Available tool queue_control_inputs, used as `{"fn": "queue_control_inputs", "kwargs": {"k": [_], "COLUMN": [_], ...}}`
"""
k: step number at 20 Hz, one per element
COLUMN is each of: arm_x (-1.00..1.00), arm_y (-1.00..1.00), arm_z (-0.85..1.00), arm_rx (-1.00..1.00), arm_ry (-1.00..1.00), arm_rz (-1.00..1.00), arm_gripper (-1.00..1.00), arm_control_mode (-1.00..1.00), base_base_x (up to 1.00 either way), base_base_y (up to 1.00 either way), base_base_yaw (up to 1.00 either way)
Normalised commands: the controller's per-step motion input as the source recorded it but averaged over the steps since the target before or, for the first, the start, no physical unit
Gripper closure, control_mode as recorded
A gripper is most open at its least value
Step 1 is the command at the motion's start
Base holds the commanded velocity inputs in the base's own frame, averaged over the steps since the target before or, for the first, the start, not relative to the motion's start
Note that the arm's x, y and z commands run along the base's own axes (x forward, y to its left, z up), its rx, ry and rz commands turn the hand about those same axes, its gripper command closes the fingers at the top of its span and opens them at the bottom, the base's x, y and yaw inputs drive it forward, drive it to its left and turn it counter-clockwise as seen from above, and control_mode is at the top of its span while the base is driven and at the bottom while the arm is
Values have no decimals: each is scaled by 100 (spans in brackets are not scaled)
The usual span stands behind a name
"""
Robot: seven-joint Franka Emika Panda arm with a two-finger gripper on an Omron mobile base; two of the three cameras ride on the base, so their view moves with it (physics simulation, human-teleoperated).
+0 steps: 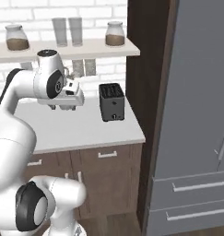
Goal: Take a straw from the drawer in front and place it inside the glass cup on the dining counter.
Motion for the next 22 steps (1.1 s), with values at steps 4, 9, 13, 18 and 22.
{"fn": "queue_control_inputs", "kwargs": {"k": [4, 9, 13, 18, 22], "arm_x": [0, 0, 0, 0, 0], "arm_y": [0, 0, 0, 0, 0], "arm_z": [0, 0, 0, 0, 0], "arm_rx": [0, 0, 0, 0, 0], "arm_ry": [0, 0, 0, 0, 0], "arm_rz": [0, 0, 0, 0, 0], "arm_gripper": [-100, -100, -100, -100, -100], "arm_control_mode": [100, 100, 100, 100, 100], "base_base_x": [2, 0, 0, 0, -5], "base_base_y": [59, 63, 85, 95, 85], "base_base_yaw": [-73, -70, -60, -55, -53]}}
